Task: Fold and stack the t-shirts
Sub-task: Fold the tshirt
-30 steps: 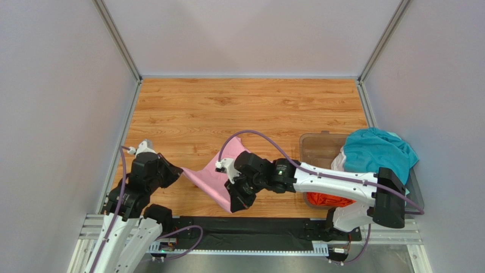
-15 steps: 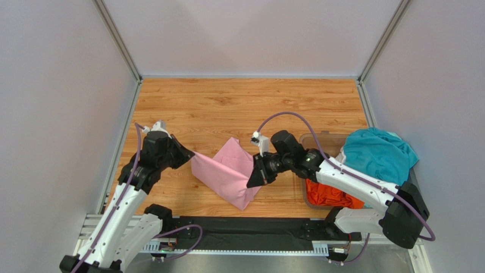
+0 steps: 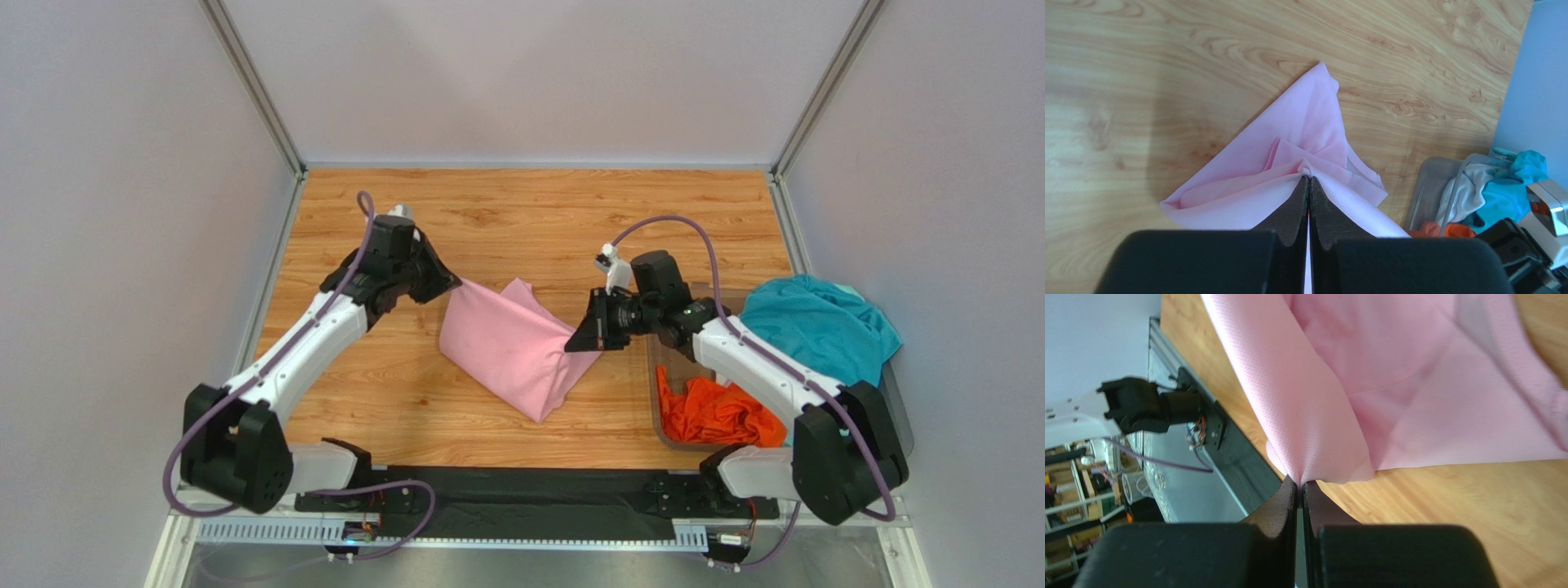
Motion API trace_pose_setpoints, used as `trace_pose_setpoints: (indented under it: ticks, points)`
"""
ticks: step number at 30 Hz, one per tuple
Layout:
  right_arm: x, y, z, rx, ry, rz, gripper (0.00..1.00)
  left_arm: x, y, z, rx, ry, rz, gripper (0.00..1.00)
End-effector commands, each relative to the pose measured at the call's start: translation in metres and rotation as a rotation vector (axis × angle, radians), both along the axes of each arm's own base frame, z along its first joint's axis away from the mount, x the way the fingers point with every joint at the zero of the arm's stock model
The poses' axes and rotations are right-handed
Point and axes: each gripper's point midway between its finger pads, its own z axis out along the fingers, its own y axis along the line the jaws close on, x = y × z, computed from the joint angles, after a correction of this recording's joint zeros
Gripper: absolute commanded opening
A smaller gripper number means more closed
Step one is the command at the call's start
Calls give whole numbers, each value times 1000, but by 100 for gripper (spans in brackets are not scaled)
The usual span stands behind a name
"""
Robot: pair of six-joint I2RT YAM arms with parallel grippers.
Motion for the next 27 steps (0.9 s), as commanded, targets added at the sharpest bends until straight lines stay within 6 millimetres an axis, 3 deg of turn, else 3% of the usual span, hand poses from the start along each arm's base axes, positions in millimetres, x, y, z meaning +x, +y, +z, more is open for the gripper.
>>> trace_pose_setpoints:
  ticks: [1,6,7,8,9,11,12,16,21,27]
  points:
    - [27,-13,-19,-15,5,-53,0,48,-19,22,-3,-117,-34,0]
    - [63,-37,-43,-104,31,-189,0,82,-50,0,-3,-71,-119,0]
    - [67,-40,-51,-130,40,-205,0,88,-57,-21,13,-30,-138,0]
    - [74,-47,-61,-179,44,-242,0,101,-78,-27,18,-13,-190,0]
    - [74,-47,-62,-182,48,-242,0,106,-81,-32,24,-7,-194,0]
    - [78,-55,-70,-237,56,-283,0,108,-93,-43,20,12,-230,0]
    - [79,-57,-72,-249,57,-289,0,110,-95,-59,30,39,-237,0]
    - [78,-62,-78,-282,77,-315,1,121,-105,-77,27,71,-255,0]
    - [81,-73,-87,-350,106,-364,2,118,-110,-102,21,124,-271,0]
    - [86,-84,-94,-420,111,-409,9,114,-113,-106,16,126,-308,0]
